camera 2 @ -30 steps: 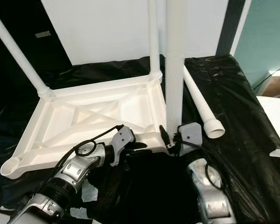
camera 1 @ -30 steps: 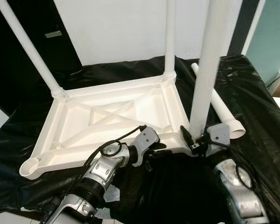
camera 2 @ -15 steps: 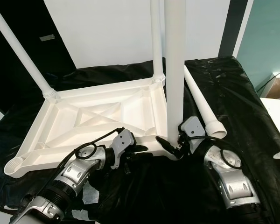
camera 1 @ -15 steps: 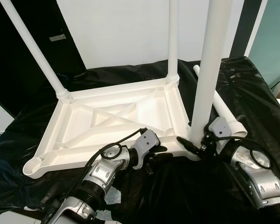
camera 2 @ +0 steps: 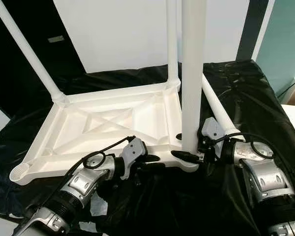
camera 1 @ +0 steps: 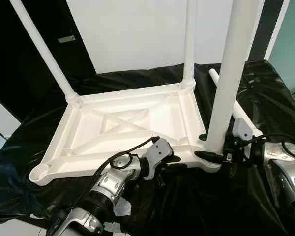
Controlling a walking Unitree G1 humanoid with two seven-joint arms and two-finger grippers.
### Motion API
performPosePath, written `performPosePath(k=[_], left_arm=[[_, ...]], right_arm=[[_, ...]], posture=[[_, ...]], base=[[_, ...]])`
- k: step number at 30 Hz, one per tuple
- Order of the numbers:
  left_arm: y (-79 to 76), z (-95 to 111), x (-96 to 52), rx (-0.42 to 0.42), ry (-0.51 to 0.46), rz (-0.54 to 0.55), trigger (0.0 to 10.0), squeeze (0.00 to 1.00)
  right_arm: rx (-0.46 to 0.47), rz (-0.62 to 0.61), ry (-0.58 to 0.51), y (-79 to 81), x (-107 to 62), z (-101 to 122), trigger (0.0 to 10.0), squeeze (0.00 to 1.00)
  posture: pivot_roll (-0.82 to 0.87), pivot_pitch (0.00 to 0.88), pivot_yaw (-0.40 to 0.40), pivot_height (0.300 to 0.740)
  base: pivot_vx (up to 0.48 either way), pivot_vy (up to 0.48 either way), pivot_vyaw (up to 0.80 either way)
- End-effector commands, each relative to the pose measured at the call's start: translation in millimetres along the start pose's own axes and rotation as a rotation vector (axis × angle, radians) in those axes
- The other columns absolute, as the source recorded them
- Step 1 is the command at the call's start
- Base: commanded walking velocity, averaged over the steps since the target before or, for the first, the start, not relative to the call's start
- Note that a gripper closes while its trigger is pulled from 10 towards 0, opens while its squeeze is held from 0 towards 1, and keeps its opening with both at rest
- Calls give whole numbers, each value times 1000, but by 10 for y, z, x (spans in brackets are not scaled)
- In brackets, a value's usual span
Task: Building children table
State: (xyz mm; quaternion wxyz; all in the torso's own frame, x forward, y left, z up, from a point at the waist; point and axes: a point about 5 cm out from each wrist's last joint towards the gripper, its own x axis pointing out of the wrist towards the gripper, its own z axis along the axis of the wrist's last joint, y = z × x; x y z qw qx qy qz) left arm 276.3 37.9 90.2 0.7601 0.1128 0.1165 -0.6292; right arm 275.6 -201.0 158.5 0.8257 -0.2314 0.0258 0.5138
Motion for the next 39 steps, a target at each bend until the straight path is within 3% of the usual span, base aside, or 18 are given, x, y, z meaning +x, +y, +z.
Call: performPosePath(k=[1, 5, 8, 9, 11, 12, 14, 16, 17, 23, 28, 29, 30, 32, 34, 35, 36, 39], left_arm=[[-113, -312, -61, -77, 122, -79, 10000, 0], [-110, -312, -64, -76, 123, -79, 10000, 0], [-112, -318, -67, -77, 124, -77, 10000, 0], [-112, -318, -67, -77, 124, -77, 10000, 0], [-110, -322, -68, -80, 125, -73, 10000, 0], [-110, -322, -68, -80, 125, -73, 10000, 0], [-109, -333, -77, -83, 129, -71, 10000, 0], [-110, -335, -79, -81, 130, -71, 10000, 0], [-105, -332, -80, -82, 129, -68, 10000, 0], [-113, -346, -76, -84, 129, -66, 10000, 0], [-117, -355, -74, -88, 129, -65, 10000, 0], [-121, -356, -71, -89, 128, -65, 10000, 0], [-127, -358, -65, -92, 127, -66, 10000, 0], [-138, -358, -56, -94, 125, -68, 10000, 0], [-138, -358, -56, -94, 125, -68, 10000, 0], [-144, -357, -51, -94, 124, -68, 10000, 0], [-140, -356, -57, -95, 122, -62, 10000, 0], [-133, -357, -67, -97, 118, -54, 10000, 0]], right_arm=[[16, -29, 91, -41, -117, -136, 0, 0], [67, -65, 55, 39, -61, -179, 0, 0], [146, -375, -65, 175, 148, -169, 0, 0], [146, -375, -65, 175, 148, -169, 0, 0], [182, -542, -104, 276, 206, -172, 0, 0], [182, -542, -104, 276, 206, -172, 0, 0], [224, -757, -142, 469, 233, -167, 0, 0], [234, -808, -146, 475, 221, -176, 0, 0], [264, -920, -139, 469, 187, -217, 0, 0], [252, -1041, -132, 486, 166, -203, 0, 0], [251, -1056, -113, 494, 165, -208, 0, 0], [258, -1017, -110, 522, 208, -203, 4745, 0], [269, -954, -121, 549, 260, -188, 10000, 1000], [277, -836, -135, 594, 340, -164, 10000, 1000], [277, -836, -135, 594, 340, -164, 10000, 1000], [244, -748, -118, 606, 336, -167, 10000, 1000], [227, -717, -107, 591, 272, -186, 10000, 0], [215, -675, -100, 565, 170, -208, 10000, 0]], posture=[[-98, 0, 123, 740], [-98, 0, 124, 740], [-90, 0, 117, 740], [-90, 0, 117, 740], [-87, 0, 116, 740], [-87, 0, 116, 740], [-81, 0, 108, 740], [-81, 0, 108, 740], [-78, 0, 105, 740], [-74, 0, 100, 740], [-76, 0, 98, 740], [-76, 0, 98, 740], [-80, 0, 100, 740], [-82, 0, 103, 740], [-82, 0, 103, 740], [-77, 0, 97, 740], [-77, 0, 97, 740], [-82, 0, 95, 740]], base=[[0, 0, 0], [0, 0, 0], [0, 0, 0], [0, 0, 0], [0, 0, 0], [0, 0, 0], [0, 0, 0], [0, 0, 0], [0, 0, 0], [0, 0, 0], [0, 0, 0], [0, 0, 0], [0, 0, 0], [0, 0, 0], [0, 0, 0], [0, 0, 0], [0, 0, 0], [0, 0, 0]])
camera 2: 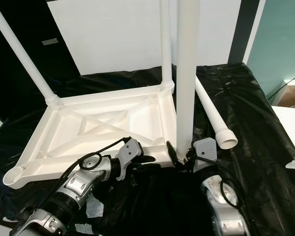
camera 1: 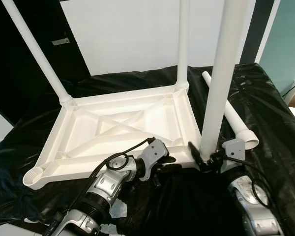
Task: Building children table
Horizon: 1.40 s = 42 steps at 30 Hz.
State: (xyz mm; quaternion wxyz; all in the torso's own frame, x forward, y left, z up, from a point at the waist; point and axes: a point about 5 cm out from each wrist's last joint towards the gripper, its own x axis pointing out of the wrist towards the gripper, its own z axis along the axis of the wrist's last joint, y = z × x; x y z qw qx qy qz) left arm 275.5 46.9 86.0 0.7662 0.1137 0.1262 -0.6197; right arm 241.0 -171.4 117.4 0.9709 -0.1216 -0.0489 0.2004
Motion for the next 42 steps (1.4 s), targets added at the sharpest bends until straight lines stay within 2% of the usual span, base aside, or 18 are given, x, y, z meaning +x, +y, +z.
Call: performPosePath(k=[1, 2, 3, 5, 7, 11, 12, 13, 15, 21, 25, 28, 30, 32, 33, 34, 36, 42], left_arm=[[-137, -290, 7, -81, 103, -74, 10000, 0], [-136, -292, 4, -84, 102, -71, 10000, 0], [-155, -305, 15, -94, 102, -78, 10000, 0], [-161, -309, 18, -96, 102, -80, 10000, 0], [-160, -297, 35, -93, 101, -85, 10000, 0], [-156, -287, 43, -88, 100, -86, 10000, 0], [-155, -272, 53, -83, 100, -90, 10000, 0], [-155, -272, 53, -83, 100, -90, 10000, 0], [-154, -257, 61, -79, 99, -92, 10000, 0], [-158, -264, 44, -92, 96, -83, 10000, 0], [-162, -272, 33, -100, 95, -80, 10000, 0], [-155, -267, 28, -91, 97, -81, 10000, 0], [-155, -267, 28, -91, 97, -81, 10000, 0], [-148, -261, 22, -88, 98, -81, 10000, 0], [-148, -261, 22, -88, 98, -81, 10000, 0], [-150, -262, 18, -87, 100, -84, 10000, 0], [-154, -262, 17, -87, 101, -88, 10000, 0], [-154, -258, 17, -83, 107, -96, 10000, 0]], right_arm=[[21, 35, 12, -15, -33, -26, 10000, 0], [22, 63, 13, -35, -50, -24, 10000, 0], [-11, 188, 39, -41, -84, -34, 10000, 0], [-20, 218, 47, -39, -92, -37, 10000, 0], [-110, 282, 94, -109, -103, -104, 10000, 0], [-141, 311, 110, -158, -104, -126, 10000, 0], [-210, 377, 125, -229, -99, -131, 0, 0], [-210, 377, 125, -229, -99, -131, 0, 0], [-288, 462, 142, -298, -103, -126, 0, 0], [-300, 488, 173, -343, -120, -159, 0, 0], [-221, 471, 211, -265, -184, -259, 0, 0], [-49, 372, 204, -41, -297, -321, 0, 0], [-49, 372, 204, -41, -297, -321, 0, 0], [61, 180, 187, 80, -352, -376, 0, 0], [61, 180, 187, 80, -352, -376, 0, 0], [179, -72, 135, 92, -349, -353, 0, 0], [214, -221, 96, 41, -358, -319, 0, 0], [142, -234, -10, -15, -338, -203, 0, 0]], posture=[[-82, 0, 95, 740], [-82, 0, 95, 740], [-82, 0, 95, 740], [-82, 0, 95, 740], [-101, 0, 100, 740], [-102, 0, 101, 740], [-103, 0, 103, 740], [-103, 0, 103, 740], [-100, 0, 101, 740], [-87, 0, 95, 740], [-84, 0, 94, 740], [-81, 0, 93, 740], [-81, 0, 93, 740], [-82, 0, 94, 740], [-82, 0, 94, 740], [-83, 0, 98, 740], [-85, 0, 101, 740], [-99, 0, 111, 740]], base=[[0, 0, 0], [0, 0, 0], [0, 0, 0], [0, 0, 0], [0, 0, 0], [0, 0, 0], [0, 0, 0], [0, 0, 0], [0, 0, 0], [0, 0, 0], [0, 0, 0], [0, 0, 0], [0, 0, 0], [0, 0, 0], [0, 0, 0], [0, 0, 0], [0, 0, 0], [0, 0, 0]])
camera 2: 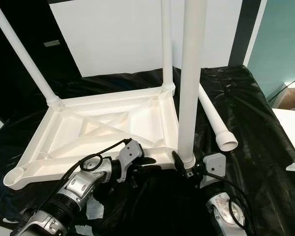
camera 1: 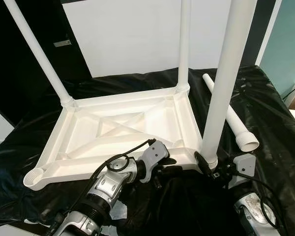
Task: Building children table
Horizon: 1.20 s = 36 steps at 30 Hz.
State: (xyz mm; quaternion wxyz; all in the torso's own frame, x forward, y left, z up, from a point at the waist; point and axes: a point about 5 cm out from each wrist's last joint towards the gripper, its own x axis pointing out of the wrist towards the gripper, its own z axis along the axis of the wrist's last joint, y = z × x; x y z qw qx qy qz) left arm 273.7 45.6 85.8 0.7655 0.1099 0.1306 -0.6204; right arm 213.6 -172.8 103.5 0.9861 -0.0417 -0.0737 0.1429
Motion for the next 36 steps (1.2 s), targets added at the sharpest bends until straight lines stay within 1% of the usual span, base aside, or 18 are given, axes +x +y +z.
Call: performPosePath(k=[1, 2, 3, 5, 6, 10, 11, 13, 16, 17, 18, 19, 24, 28, 29, 32, 33, 36], left_arm=[[-130, -258, 11, -70, 105, -94, 10000, 0], [-127, -253, 17, -68, 106, -95, 10000, 0], [-127, -248, 22, -67, 106, -95, 10000, 0], [-126, -245, 25, -66, 105, -96, 10000, 0], [-127, -242, 30, -65, 105, -96, 10000, 0], [-131, -244, 31, -68, 104, -95, 10000, 0], [-134, -251, 29, -71, 104, -93, 10000, 0], [-137, -262, 24, -75, 105, -90, 10000, 0], [-135, -265, 21, -77, 105, -88, 10000, 0], [-135, -266, 20, -77, 105, -87, 10000, 0], [-132, -265, 22, -78, 106, -86, 10000, 0], [-132, -265, 22, -78, 106, -86, 10000, 0], [-124, -265, 23, -78, 107, -85, 10000, 0], [-120, -267, 16, -78, 107, -82, 10000, 0], [-118, -274, 3, -76, 111, -78, 10000, 0], [-118, -278, -5, -75, 114, -76, 10000, 0], [-121, -280, -9, -75, 114, -76, 10000, 0], [-125, -290, -22, -78, 116, -72, 10000, 0]], right_arm=[[-25, -94, 33, -162, -58, -52, 0, 0], [-36, -92, 33, -166, -57, -39, 0, 0], [-39, -96, 41, -164, -58, -33, 2784, 0], [-39, -100, 48, -162, -60, -32, 2784, 0], [-43, -94, 59, -158, -56, -39, 10000, 0], [-43, -85, 75, -132, -42, -49, 10000, 0], [-31, -48, 70, -111, -18, -52, 10000, 1000], [-30, 26, 59, -87, 30, -57, 10000, 1000], [-46, 75, 61, -93, 70, -55, 10000, 1000], [-68, 142, 58, -117, 131, -35, 10000, 1000], [-97, 200, 51, -143, 180, -6, 10000, 0], [-97, 200, 51, -143, 180, -6, 10000, 0], [-165, 447, 42, -188, 322, 138, 10000, 0], [-182, 493, 50, -208, 351, 160, 10000, 0], [-218, 573, 63, -259, 414, 193, 3255, 0], [-224, 631, 76, -283, 441, 218, 3255, 0], [-215, 659, 94, -290, 433, 216, 0, 0], [-174, 697, 153, -319, 396, 178, 0, 0]], posture=[[-99, 0, 111, 740], [-101, 0, 109, 740], [-101, 0, 109, 740], [-101, 0, 109, 740], [-100, 0, 108, 740], [-97, 0, 106, 740], [-95, 0, 106, 740], [-92, 0, 106, 740], [-94, 0, 107, 740], [-93, 0, 105, 740], [-93, 0, 104, 740], [-93, 0, 104, 740], [-87, 0, 105, 740], [-84, 0, 106, 740], [-75, 0, 109, 740], [-75, 0, 109, 740], [-70, 0, 109, 740], [-63, 0, 106, 740]], base=[[0, 0, 0], [0, 0, 0], [0, 0, 0], [0, 0, 0], [0, 0, 0], [0, 0, 0], [0, 0, 0], [0, 0, 0], [0, 0, 0], [0, 0, 0], [0, 0, 0], [0, 0, 0], [0, 0, 0], [0, 0, 0], [0, 0, 0], [0, 0, 0], [0, 0, 0], [0, 0, 0]])
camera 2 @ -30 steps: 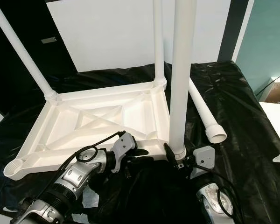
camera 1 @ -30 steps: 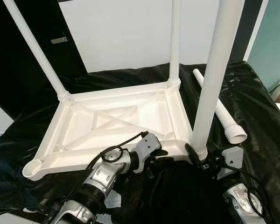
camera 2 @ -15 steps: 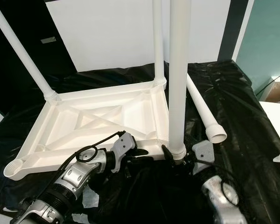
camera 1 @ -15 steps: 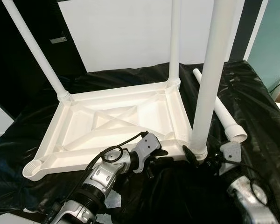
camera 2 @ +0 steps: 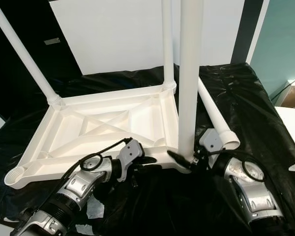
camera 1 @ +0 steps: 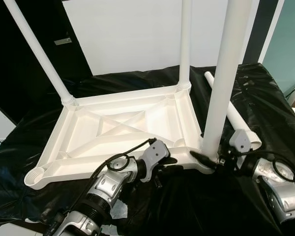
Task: Building children table
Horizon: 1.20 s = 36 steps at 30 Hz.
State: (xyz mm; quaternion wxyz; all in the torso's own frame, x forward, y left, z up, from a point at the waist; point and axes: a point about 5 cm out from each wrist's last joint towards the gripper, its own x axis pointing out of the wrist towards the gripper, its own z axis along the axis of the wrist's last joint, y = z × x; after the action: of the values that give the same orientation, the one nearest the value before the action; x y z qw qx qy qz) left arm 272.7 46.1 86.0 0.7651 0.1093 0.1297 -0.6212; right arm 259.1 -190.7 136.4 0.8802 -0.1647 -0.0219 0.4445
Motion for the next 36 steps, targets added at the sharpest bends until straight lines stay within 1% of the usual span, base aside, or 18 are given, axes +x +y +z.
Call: performPosePath(k=[1, 7, 8, 10, 12, 14, 15, 16, 18, 23, 26, 27, 30, 31, 32, 33, 35, 36], left_arm=[[-118, -293, -21, -80, 118, -69, 10000, 0], [-128, -302, -24, -83, 118, -64, 10000, 0], [-134, -301, -20, -83, 118, -64, 10000, 0], [-134, -299, -20, -83, 118, -63, 10000, 0], [-127, -296, -28, -81, 120, -61, 10000, 0], [-121, -293, -43, -78, 122, -58, 10000, 0], [-121, -293, -43, -78, 122, -58, 10000, 0], [-119, -292, -51, -77, 123, -56, 10000, 0], [-111, -296, -66, -78, 124, -47, 10000, 0], [-110, -317, -106, -86, 127, -35, 10000, 0], [-122, -337, -116, -89, 133, -41, 10000, 0], [-123, -339, -113, -89, 134, -44, 10000, 0], [-123, -339, -111, -88, 135, -46, 10000, 0], [-119, -339, -102, -87, 136, -47, 10000, 0], [-118, -338, -93, -87, 135, -48, 10000, 0], [-118, -331, -76, -86, 132, -53, 10000, 0], [-118, -316, -40, -84, 128, -62, 10000, 0], [-118, -316, -40, -84, 128, -62, 10000, 0]], right_arm=[[64, 58, 53, 32, -21, -81, 0, 0], [152, 65, 84, 96, -89, -166, 0, 0], [194, 31, 74, 170, -87, -213, 0, 0], [206, 13, 67, 202, -78, -227, 0, 0], [233, -100, 22, 250, -29, -226, 0, 0], [244, -366, -56, 247, 12, -185, 0, 0], [244, -366, -56, 247, 12, -185, 0, 0], [248, -495, -82, 242, 2, -167, 0, 0], [237, -649, -92, 271, -20, -153, 0, 0], [219, -772, -77, 364, -14, -152, 0, 0], [207, -760, -72, 368, -1, -150, 0, 0], [209, -734, -67, 382, 17, -152, 4039, 0], [211, -718, -63, 392, 31, -153, 4039, 0], [214, -676, -61, 427, 58, -163, 10000, 0], [219, -633, -67, 456, 78, -166, 10000, 588], [224, -560, -76, 476, 107, -159, 10000, 1000], [183, -440, -80, 433, 138, -124, 10000, 1000], [183, -440, -80, 433, 138, -124, 10000, 1000]], posture=[[-62, 0, 105, 740], [-54, 0, 104, 740], [-48, 0, 104, 740], [-48, 0, 104, 740], [-40, 0, 102, 740], [-21, 0, 96, 740], [-21, 0, 96, 740], [-17, 0, 94, 740], [-6, 0, 90, 740], [-5, 0, 95, 740], [-20, 0, 100, 740], [-24, 0, 100, 740], [-24, 0, 100, 740], [-37, 0, 103, 740], [-37, 0, 103, 740], [-57, 0, 108, 740], [-68, 0, 107, 740], [-68, 0, 107, 740]], base=[[0, 0, 0], [0, 0, 0], [0, 0, 0], [0, 0, 0], [0, 0, 0], [0, 0, 0], [0, 0, 0], [0, 0, 0], [0, 0, 0], [0, 0, 0], [0, 0, 0], [0, 0, 0], [0, 0, 0], [0, 0, 0], [0, 0, 0], [0, 0, 0], [0, 0, 0], [0, 0, 0]])
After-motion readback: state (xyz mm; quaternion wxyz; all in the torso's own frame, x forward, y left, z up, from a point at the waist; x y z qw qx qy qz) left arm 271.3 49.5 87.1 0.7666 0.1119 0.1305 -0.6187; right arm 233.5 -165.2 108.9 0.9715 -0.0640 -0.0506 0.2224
